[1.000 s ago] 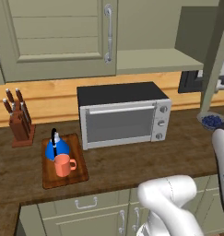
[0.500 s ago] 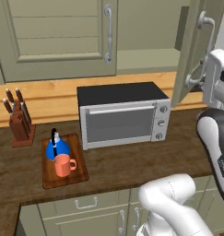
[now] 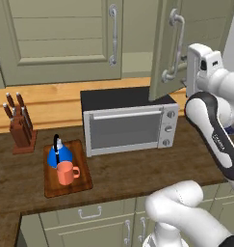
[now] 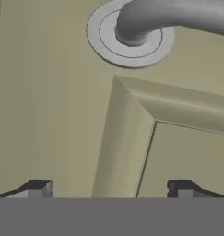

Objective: Pick the kettle from the counter and place it on the tray. Then pick the mug from the cabinet and place it on the tray. Then close the cabinet doors.

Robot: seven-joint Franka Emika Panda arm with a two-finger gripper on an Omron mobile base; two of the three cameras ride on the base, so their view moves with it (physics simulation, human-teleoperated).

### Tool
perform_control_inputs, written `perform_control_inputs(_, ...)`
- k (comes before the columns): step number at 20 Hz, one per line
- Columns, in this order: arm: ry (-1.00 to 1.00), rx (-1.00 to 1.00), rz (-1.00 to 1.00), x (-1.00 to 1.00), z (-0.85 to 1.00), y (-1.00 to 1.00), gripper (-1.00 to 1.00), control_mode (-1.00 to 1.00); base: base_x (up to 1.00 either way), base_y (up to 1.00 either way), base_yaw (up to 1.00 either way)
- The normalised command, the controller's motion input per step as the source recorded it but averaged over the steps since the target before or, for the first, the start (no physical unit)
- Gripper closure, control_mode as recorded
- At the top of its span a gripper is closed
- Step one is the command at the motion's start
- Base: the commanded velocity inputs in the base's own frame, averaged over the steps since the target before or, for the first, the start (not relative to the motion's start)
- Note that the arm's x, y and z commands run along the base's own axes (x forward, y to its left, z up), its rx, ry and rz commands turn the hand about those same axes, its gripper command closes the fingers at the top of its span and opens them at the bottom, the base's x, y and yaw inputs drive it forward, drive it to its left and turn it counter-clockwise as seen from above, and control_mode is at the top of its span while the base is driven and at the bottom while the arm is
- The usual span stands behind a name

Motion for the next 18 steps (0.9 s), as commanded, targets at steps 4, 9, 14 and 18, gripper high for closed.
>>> perform_control_inputs(4, 0.02, 0.00, 0.00, 0.91, -0.07, 0.29, -1.00, -1.00, 0.00, 0.00, 0.00)
perform_control_inputs(9, 0.06, 0.00, -0.02, 0.78, -0.03, 0.16, -1.00, -1.00, 0.00, 0.00, 0.00)
perform_control_inputs(14, 0.15, 0.01, -0.06, 0.65, 0.00, 0.03, -1.00, -1.00, 0.00, 0.00, 0.00)
perform_control_inputs(18, 0.23, 0.08, -0.13, 0.36, 0.01, -0.04, -1.00, -1.00, 0.00, 0.00, 0.00)
